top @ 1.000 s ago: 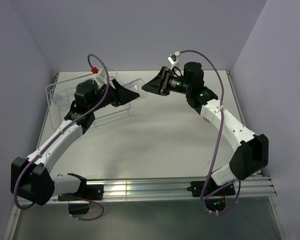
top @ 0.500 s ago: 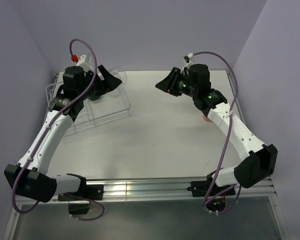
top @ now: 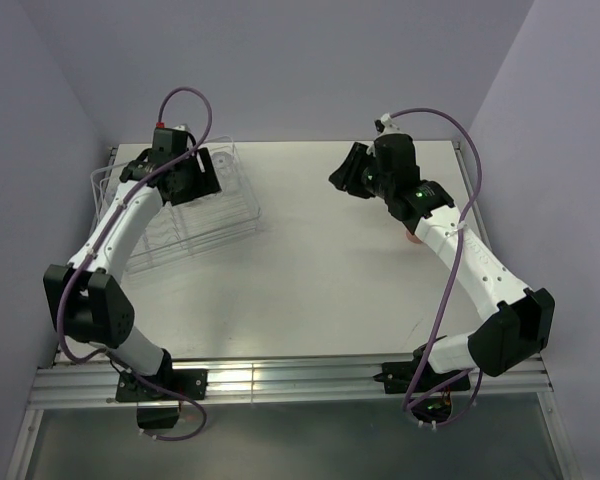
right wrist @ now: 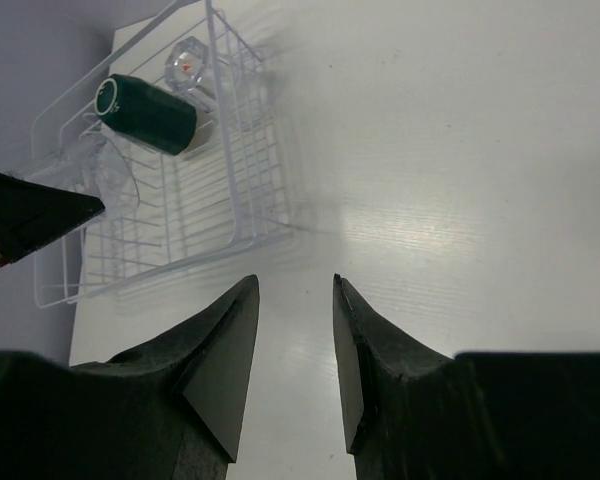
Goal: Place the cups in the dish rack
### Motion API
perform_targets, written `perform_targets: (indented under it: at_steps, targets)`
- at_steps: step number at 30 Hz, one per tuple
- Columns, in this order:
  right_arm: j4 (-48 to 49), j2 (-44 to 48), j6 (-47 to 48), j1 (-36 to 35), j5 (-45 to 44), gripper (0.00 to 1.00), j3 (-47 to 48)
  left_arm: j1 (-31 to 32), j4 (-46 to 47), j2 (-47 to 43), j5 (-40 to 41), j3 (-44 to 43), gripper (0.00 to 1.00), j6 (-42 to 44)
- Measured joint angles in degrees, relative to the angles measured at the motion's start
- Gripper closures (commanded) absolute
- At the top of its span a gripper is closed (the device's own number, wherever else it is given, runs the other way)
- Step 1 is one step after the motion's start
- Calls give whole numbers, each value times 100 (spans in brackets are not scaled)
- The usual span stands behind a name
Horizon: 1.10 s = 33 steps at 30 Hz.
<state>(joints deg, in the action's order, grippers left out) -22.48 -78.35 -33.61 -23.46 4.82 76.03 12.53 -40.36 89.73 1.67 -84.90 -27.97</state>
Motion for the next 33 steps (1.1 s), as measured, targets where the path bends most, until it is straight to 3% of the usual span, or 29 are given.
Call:
perform_targets:
  at_steps: [18, 33]
  targets:
    - [-337, 0, 413, 0, -444, 57, -31, -345, -549, 1349, 232, -339, 100, 332]
    - [-358, -52, 476, 0, -442, 57, -59, -538, -885, 2046, 433, -765, 92, 525]
